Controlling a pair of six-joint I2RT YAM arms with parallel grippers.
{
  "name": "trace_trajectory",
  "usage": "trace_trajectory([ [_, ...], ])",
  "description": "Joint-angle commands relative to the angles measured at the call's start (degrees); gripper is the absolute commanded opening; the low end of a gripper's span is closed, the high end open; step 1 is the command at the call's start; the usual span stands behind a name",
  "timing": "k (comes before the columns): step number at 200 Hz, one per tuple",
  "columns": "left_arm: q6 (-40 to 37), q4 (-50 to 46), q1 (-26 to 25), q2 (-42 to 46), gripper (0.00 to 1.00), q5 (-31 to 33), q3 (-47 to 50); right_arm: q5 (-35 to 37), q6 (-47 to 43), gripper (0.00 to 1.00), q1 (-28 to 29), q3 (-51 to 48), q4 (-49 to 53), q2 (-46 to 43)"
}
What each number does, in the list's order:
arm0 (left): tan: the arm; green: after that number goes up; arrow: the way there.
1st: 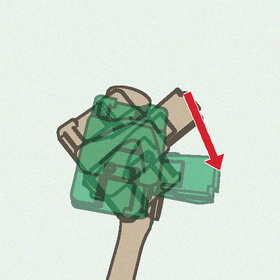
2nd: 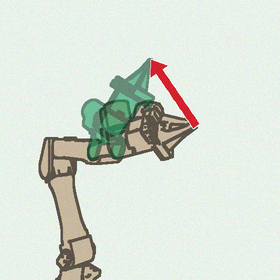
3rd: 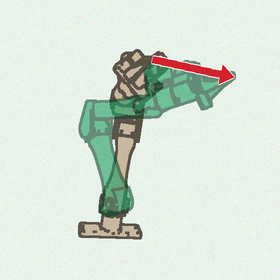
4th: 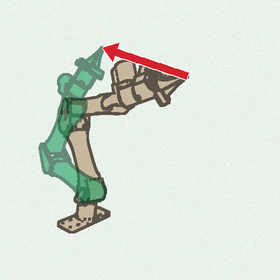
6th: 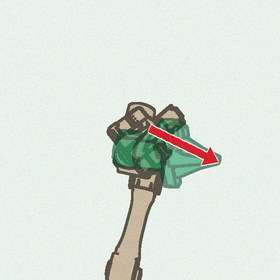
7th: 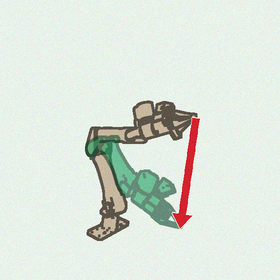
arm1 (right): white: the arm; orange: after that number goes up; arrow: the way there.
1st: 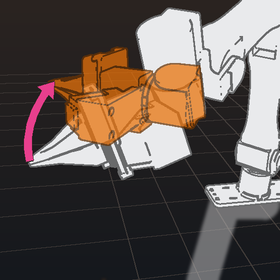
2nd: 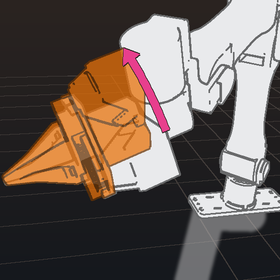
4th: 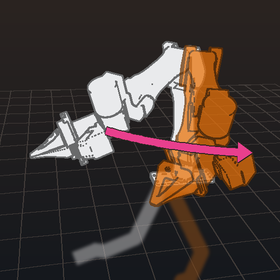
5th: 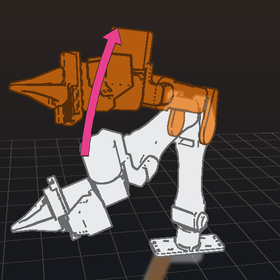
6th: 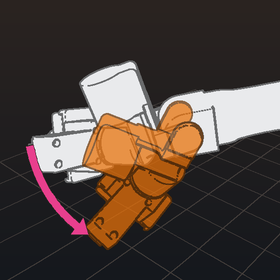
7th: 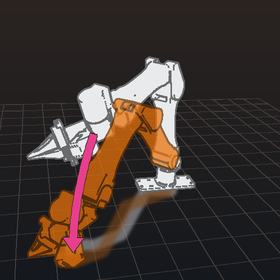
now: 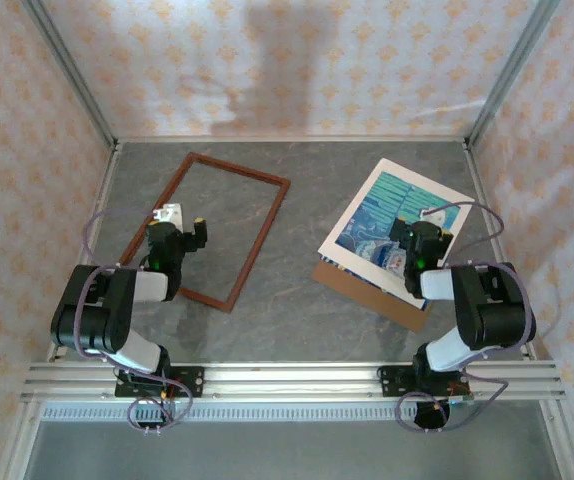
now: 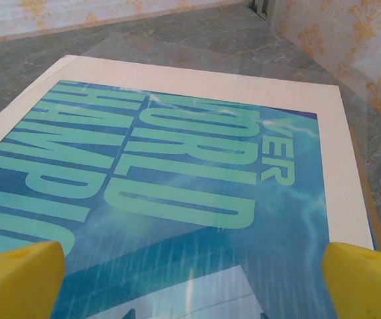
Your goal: Put the photo into the frame
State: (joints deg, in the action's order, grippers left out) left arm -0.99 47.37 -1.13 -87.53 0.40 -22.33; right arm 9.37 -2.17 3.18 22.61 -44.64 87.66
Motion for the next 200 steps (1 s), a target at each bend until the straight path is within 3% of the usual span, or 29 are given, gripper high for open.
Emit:
trace_trajectory([
  [1, -0.65, 1.3, -0.19, 0.04, 1.0, 0.27, -0.52, 0.56, 0.7, 0.99, -0.19, 0.59, -1.51, -0.46],
  [175, -0.39, 1.63, -0.19, 0.07, 1.0, 0.94, -0.45, 1.12, 0.68, 0.99, -0.09, 0.49, -1.97, -0.71],
  [200, 1.81, -0.28, -0.18, 5.49, 1.0, 6.99, 0.88, 5.03, 2.47, 0.99, -0.02, 5.52, 14.03, -9.2],
])
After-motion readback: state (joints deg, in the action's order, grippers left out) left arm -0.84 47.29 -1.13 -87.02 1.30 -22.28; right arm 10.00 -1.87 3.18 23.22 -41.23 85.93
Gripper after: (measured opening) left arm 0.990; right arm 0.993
